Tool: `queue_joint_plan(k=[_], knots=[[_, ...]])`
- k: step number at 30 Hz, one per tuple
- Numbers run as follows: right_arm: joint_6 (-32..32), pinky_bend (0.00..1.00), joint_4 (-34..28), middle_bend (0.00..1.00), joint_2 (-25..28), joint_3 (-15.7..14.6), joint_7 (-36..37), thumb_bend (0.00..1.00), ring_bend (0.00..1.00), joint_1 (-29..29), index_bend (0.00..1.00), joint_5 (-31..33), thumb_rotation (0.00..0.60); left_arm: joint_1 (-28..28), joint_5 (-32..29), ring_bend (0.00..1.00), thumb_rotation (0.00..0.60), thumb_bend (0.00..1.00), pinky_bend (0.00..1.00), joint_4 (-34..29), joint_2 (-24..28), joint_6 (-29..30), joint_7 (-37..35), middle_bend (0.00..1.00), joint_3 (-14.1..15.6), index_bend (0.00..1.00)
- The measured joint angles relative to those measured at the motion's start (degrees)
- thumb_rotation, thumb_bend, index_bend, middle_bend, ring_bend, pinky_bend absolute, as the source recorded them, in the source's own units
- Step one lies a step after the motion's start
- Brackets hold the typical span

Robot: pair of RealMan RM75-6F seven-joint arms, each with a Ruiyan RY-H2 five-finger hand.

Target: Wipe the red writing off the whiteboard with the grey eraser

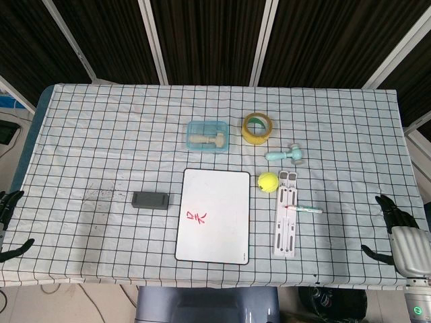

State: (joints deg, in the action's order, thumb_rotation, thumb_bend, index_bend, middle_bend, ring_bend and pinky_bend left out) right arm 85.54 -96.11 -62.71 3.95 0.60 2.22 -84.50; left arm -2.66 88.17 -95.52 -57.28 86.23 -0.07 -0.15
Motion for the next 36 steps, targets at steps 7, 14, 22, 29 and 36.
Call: queue_joint_plan(k=[7, 14, 22, 29, 36], knots=[[-0.12, 0.21, -0.06, 0.1, 0.05, -0.02, 0.04, 0.08, 0.2, 0.05, 0.06, -0.01, 0.6, -0.05, -0.06, 0.0, 0.6, 0.14, 0.02, -0.09, 0.0, -0.22, 0.22, 0.08, 0.07, 0.0], [-0.18, 0.21, -0.03, 0.1, 0.04, 0.05, 0.22, 0.08, 0.2, 0.03, 0.06, 0.23, 0.6, -0.17, -0.05, 0.0, 0.6, 0.14, 0.02, -0.08, -0.09, -0.47, 0.33, 0.08, 0.08, 0.0], [-0.13, 0.21, -0.12, 0.1, 0.19, 0.03, 0.32, 0.08, 0.2, -0.01, 0.06, 0.19, 0.6, -0.34, 0.03, 0.0, 0.6, 0.14, 0.02, -0.04, -0.01, -0.67, 0.16, 0.08, 0.09, 0.0], [-0.03, 0.21, -0.25, 0.1, 0.21, 0.11, 0.53, 0.08, 0.2, -0.16, 0.06, 0.54, 0.6, -1.17, 0.83, 0.0, 0.6, 0.14, 0.02, 0.22, -0.06, -1.57, -0.07, 0.08, 0.12, 0.0], [-0.06, 0.21, -0.35, 0.1, 0.41, 0.08, 0.82, 0.08, 0.2, -0.21, 0.06, 0.54, 0.6, -3.64, 1.35, 0.0, 0.6, 0.14, 0.02, -2.59, 0.65, -4.36, 2.27, 0.08, -0.49, 0.0]])
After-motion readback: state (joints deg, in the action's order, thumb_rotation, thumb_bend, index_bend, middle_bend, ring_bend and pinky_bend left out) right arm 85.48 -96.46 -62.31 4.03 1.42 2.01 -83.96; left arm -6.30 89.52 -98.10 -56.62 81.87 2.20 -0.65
